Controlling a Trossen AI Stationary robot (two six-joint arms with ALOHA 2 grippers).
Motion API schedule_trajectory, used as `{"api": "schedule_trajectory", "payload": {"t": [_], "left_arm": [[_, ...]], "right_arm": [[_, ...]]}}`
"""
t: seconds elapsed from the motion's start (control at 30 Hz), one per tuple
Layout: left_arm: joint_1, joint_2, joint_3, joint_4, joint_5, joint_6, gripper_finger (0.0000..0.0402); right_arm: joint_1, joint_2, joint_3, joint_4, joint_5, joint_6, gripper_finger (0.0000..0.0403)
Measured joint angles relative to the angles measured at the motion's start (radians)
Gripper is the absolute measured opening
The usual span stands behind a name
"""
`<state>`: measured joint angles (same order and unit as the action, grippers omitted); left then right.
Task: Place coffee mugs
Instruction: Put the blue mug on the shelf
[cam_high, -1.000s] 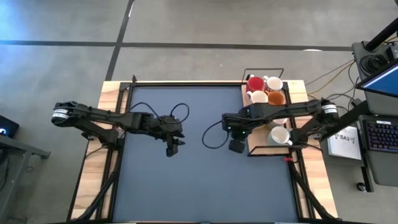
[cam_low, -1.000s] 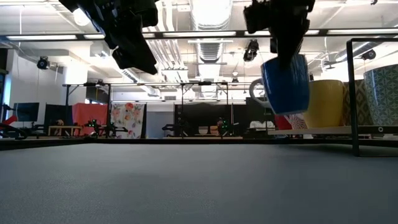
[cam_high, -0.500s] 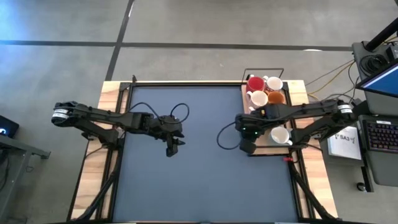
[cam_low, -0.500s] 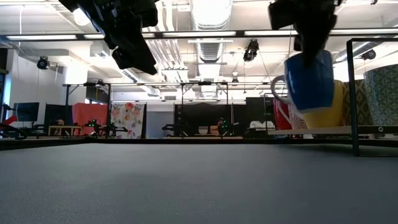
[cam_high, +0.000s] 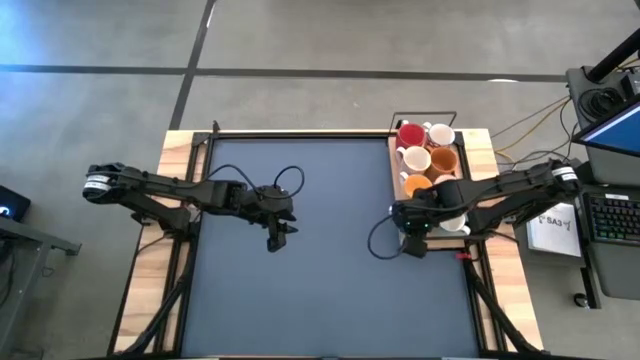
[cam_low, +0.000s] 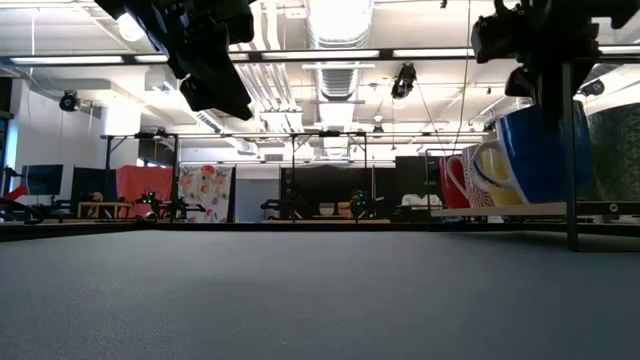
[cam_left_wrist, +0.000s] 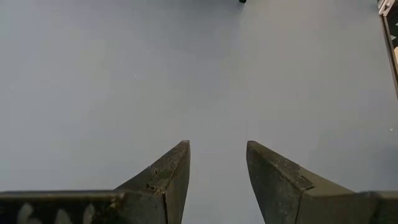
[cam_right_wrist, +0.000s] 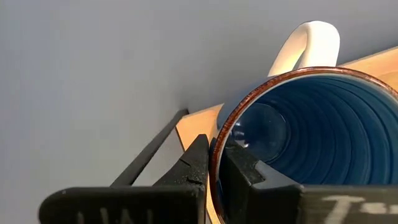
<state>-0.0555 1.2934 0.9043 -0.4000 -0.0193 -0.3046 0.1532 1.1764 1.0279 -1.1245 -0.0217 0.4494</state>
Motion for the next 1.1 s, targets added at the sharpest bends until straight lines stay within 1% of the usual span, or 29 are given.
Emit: {"api": "schedule_trajectory", "payload": {"t": [0.17, 0.5, 1.0, 1.1], "left_arm": [[0.0, 0.0, 0.0, 0.002, 0.0, 0.0, 0.0141], [0.0, 0.0, 0.0, 0.005, 0.0, -0.001, 0.0141], [0.0, 0.0, 0.0, 0.003, 0.0, -0.001, 0.0141], [0.0, 0.0, 0.0, 0.002, 0.0, -0.001, 0.0141]], "right_arm": [[0.002, -0.033, -0.028, 0.01, 0.0, 0.021, 0.0013], [0.004, -0.09, -0.024, 0.007, -0.03, 0.025, 0.0013], [0.003, -0.038, -0.028, -0.02, -0.043, 0.018, 0.0013], [0.003, -0.038, -0.028, -0.021, -0.038, 0.018, 0.0026]]}}
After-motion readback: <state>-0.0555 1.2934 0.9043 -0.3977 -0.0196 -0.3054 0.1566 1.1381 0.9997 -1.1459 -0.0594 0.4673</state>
